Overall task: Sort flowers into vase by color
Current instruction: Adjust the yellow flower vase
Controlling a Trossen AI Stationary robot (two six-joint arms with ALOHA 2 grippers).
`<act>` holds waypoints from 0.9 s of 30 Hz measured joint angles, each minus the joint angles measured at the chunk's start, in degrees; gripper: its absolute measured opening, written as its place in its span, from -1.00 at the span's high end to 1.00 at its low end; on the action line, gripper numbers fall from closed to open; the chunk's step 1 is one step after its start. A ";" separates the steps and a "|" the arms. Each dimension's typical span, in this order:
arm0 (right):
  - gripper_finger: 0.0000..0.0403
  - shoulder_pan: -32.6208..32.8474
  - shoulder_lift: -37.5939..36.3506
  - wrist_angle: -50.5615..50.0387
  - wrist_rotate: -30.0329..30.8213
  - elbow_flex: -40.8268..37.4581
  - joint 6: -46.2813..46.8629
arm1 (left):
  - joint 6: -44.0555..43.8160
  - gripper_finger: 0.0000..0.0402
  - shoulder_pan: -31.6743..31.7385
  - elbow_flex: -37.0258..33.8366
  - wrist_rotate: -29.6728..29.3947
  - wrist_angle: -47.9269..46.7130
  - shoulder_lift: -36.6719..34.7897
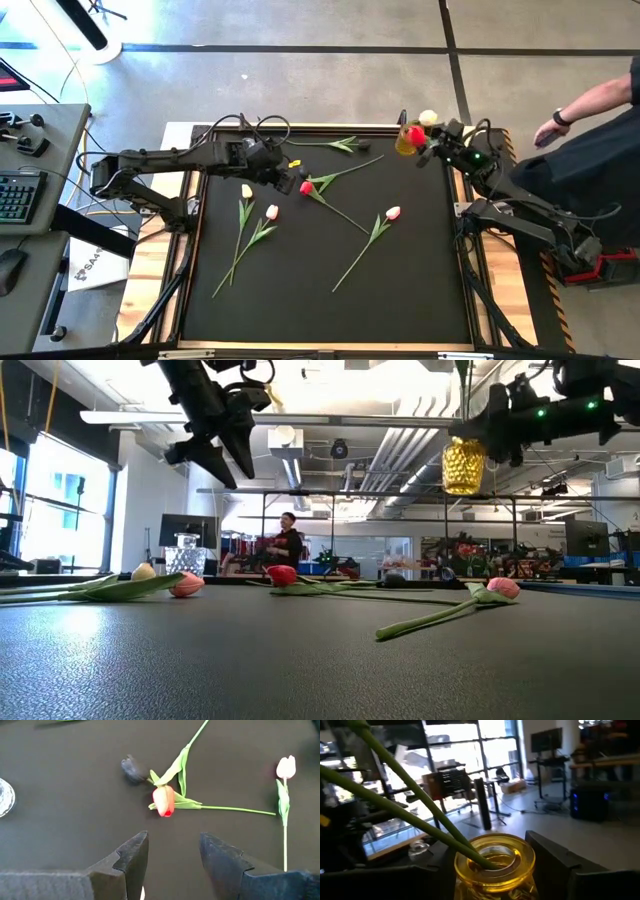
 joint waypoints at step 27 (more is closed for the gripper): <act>0.12 -5.26 18.67 26.89 11.93 -16.78 8.07 | -2.20 0.18 -2.23 0.00 0.32 -0.19 0.00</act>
